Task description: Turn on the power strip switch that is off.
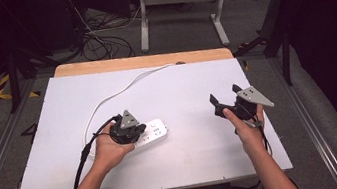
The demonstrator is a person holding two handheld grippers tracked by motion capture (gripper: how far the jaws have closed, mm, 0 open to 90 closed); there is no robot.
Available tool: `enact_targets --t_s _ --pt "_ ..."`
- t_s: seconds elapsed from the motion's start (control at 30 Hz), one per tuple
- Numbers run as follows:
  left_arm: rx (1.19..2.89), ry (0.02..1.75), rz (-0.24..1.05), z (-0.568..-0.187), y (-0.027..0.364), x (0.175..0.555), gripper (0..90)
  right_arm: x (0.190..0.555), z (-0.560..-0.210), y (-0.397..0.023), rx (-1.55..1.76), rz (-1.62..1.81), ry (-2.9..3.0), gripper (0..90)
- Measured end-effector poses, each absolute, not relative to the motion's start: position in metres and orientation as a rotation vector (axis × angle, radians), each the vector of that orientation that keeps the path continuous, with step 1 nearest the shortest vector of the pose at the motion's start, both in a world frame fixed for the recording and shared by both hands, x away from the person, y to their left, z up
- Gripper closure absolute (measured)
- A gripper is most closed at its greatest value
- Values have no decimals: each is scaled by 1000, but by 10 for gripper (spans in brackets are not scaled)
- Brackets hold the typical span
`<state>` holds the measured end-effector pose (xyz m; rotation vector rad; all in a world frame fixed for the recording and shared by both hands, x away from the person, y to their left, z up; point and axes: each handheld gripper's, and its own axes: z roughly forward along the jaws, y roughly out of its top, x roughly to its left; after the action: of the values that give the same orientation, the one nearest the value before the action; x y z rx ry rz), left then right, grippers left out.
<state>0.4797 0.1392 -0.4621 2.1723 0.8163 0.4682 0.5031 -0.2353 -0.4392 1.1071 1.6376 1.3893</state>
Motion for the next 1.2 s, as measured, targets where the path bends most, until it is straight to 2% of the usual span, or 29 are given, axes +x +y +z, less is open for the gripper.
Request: enact_targets --t_s 0.7,0.77,0.97,1.2 --pt "2209 884 463 -461 132 483 900 503 -440 -234 1104 1385 1642 76" --pt "2203 881 400 -461 132 483 900 503 -440 -233 1108 1381 1646 76" --pt "2185 901 454 -461 133 483 900 503 -440 -234 1104 1383 1645 76" --pt "2160 930 438 -462 140 486 900 503 -440 -234 1107 1379 1646 76"
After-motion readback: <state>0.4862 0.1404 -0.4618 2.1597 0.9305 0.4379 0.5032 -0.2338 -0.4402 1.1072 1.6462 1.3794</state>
